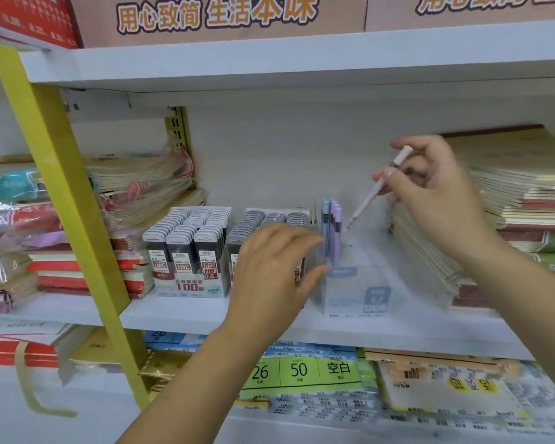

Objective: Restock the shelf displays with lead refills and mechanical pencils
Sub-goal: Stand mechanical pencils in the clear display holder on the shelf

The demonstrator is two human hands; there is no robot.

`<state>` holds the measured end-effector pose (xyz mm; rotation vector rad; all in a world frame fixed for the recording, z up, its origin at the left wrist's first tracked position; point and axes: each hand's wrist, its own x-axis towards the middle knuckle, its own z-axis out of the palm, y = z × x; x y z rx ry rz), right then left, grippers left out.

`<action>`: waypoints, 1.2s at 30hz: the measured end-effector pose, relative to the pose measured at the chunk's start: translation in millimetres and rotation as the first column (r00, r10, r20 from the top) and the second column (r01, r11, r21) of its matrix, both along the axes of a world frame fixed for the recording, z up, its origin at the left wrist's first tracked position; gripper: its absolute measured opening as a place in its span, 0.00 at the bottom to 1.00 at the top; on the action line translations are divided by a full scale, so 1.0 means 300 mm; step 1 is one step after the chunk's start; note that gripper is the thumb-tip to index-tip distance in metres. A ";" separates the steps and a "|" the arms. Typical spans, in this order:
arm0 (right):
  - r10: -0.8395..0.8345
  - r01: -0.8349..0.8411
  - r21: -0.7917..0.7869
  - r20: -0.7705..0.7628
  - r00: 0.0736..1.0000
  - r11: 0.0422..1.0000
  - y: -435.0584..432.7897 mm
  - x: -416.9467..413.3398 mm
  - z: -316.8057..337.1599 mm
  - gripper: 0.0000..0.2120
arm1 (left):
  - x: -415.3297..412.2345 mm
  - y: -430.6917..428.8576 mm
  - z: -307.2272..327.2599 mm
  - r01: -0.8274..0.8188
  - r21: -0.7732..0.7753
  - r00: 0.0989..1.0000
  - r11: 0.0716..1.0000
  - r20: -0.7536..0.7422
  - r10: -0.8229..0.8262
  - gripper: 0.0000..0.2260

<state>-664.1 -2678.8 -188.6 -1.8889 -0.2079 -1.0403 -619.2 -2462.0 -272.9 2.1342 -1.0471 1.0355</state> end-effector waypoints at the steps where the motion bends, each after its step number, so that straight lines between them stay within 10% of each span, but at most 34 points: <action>1: -0.044 0.040 -0.082 -0.048 0.998 0.996 -0.016 0.029 -0.007 0.15 | 0.007 -0.006 -0.001 0.004 0.062 1.000 0.998 0.008 -0.005 0.18; 10: -0.194 0.096 -0.543 -0.126 0.973 0.834 -0.039 0.196 -0.092 0.12 | 0.043 -0.016 -0.027 0.032 0.155 0.999 0.987 0.027 -0.036 0.14; 23: -0.206 0.081 -0.541 -0.176 0.963 0.837 -0.030 0.194 -0.092 0.13 | 0.045 -0.016 -0.025 0.033 0.148 0.999 0.988 0.035 -0.038 0.14; 32: -0.437 0.206 -0.755 -0.117 0.892 0.622 -0.040 0.193 -0.085 0.12 | 0.049 -0.011 -0.024 0.034 0.157 0.999 0.987 0.033 -0.040 0.14; 36: -0.379 0.251 -0.625 -0.078 0.922 0.739 -0.003 0.113 -0.082 0.18 | 0.018 -0.001 -0.004 0.060 0.150 0.998 0.987 -0.014 -0.058 0.17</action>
